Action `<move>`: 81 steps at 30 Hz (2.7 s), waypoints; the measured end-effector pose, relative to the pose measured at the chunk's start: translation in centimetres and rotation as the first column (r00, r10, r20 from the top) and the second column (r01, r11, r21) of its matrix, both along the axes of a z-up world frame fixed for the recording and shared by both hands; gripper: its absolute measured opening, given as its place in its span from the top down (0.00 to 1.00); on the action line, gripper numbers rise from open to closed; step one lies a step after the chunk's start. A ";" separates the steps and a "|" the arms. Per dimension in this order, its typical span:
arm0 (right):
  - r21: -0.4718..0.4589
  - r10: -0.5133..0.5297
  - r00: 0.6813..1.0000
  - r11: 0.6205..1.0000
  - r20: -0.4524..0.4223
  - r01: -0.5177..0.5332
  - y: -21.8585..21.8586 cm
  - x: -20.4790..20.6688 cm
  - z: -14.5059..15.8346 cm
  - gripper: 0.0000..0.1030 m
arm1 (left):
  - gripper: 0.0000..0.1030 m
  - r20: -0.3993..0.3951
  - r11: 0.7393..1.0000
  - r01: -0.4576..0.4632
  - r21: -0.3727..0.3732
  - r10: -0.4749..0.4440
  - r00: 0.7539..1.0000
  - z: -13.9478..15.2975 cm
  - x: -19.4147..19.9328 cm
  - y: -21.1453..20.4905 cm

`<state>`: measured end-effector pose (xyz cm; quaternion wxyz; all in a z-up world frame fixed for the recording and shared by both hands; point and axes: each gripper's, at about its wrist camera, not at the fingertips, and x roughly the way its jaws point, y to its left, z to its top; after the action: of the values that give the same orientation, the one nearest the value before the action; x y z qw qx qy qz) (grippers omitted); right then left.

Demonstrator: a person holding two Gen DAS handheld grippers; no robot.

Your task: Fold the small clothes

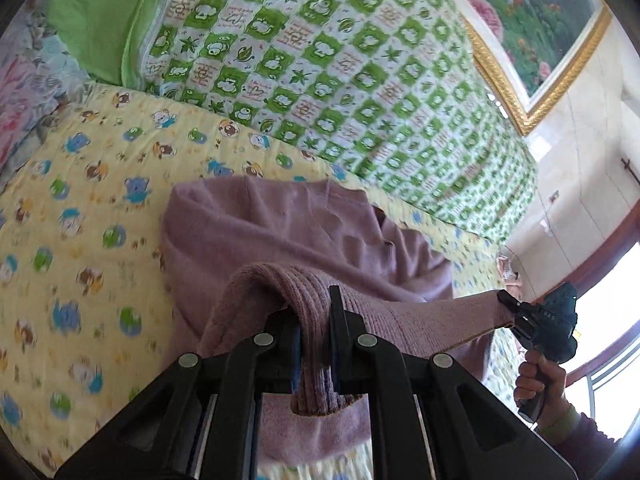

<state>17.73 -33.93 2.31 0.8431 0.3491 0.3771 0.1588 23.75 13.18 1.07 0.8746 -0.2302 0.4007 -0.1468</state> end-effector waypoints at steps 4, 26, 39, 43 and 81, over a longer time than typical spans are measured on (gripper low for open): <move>-0.017 -0.012 1.000 1.000 -0.020 0.012 -0.1 4.3 -1.6 0.94 | 0.92 -0.019 1.000 -0.011 0.020 0.012 1.000 -1.3 4.9 -0.3; -0.062 -0.052 0.990 0.997 -0.133 0.044 -1.0 11.7 -7.9 0.91 | 0.89 -0.112 0.998 -0.031 0.061 0.038 0.993 -7.8 14.3 -0.6; -0.077 -0.115 0.987 0.991 -0.108 0.107 -1.8 11.0 -5.5 0.48 | 0.51 -0.089 0.994 -0.061 0.095 0.070 0.994 -4.7 12.3 0.5; -0.082 -0.149 0.986 0.986 -0.076 0.143 -2.5 10.0 -4.0 0.47 | 0.50 -0.055 0.986 -0.126 0.106 0.133 0.990 -2.9 10.9 2.3; -0.308 0.171 0.983 0.933 -0.072 -0.184 3.2 1.2 -5.3 0.48 | 0.45 -0.135 0.962 0.187 0.197 -0.162 0.977 -6.7 3.2 -3.2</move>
<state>18.95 -30.72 -3.03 0.8615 0.1786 0.4458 0.1646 26.91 9.97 -5.66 0.8524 -0.1090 0.4836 -0.1665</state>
